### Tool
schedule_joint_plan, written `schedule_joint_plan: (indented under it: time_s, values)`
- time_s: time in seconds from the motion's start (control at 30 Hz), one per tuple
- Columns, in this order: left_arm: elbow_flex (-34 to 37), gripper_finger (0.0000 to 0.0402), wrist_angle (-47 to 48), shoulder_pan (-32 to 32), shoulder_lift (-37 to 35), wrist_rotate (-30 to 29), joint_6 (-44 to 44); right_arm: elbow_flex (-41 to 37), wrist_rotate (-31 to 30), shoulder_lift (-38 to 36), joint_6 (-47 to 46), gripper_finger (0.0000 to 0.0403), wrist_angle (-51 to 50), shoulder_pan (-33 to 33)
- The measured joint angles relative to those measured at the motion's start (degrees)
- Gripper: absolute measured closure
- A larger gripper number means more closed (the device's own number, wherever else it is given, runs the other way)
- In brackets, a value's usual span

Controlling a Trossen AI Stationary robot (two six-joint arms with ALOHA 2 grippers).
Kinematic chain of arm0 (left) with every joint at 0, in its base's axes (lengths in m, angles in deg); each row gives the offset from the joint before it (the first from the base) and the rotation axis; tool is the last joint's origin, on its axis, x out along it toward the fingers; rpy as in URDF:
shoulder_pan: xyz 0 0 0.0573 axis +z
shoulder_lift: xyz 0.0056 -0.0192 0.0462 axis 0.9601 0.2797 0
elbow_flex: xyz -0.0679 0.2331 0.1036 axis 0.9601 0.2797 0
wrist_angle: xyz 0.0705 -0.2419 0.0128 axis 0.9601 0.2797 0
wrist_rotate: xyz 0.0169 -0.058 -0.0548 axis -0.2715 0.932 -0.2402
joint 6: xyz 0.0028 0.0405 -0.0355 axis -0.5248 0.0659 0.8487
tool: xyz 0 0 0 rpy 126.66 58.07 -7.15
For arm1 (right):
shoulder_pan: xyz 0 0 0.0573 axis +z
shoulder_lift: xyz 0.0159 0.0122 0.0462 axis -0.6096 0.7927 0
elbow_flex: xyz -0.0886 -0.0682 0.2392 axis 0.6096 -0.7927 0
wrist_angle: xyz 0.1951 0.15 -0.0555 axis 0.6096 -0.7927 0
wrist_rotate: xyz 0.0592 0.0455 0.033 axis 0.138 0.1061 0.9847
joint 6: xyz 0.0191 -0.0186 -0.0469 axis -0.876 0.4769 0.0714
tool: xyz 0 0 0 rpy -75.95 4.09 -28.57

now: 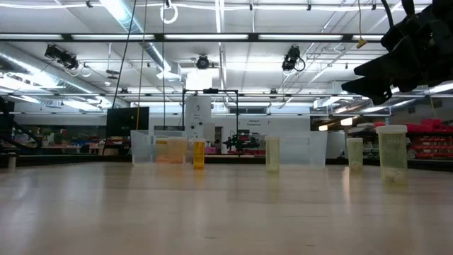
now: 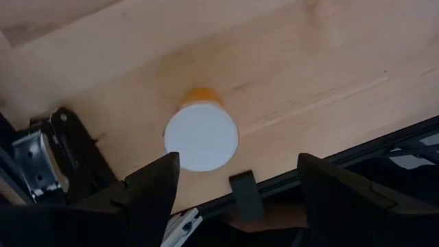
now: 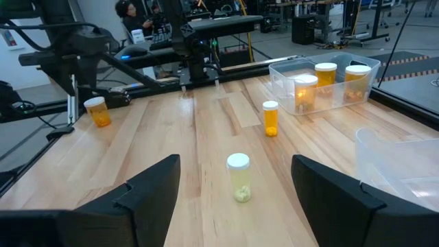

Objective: Pick and place medicine bottles into bin by pill shape (circle, oval)
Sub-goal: Put the large orange pill bottle into the left transparent bin

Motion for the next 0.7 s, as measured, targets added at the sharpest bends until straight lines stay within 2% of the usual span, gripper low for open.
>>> schedule_joint_plan:
  time_s: [0.7]
  values:
    - [0.0, 0.0100, 1.7, -0.6, 0.2, -0.1, 2.6, 0.0, 0.0, 0.0, 0.0, 0.0118, 0.0, 0.0]
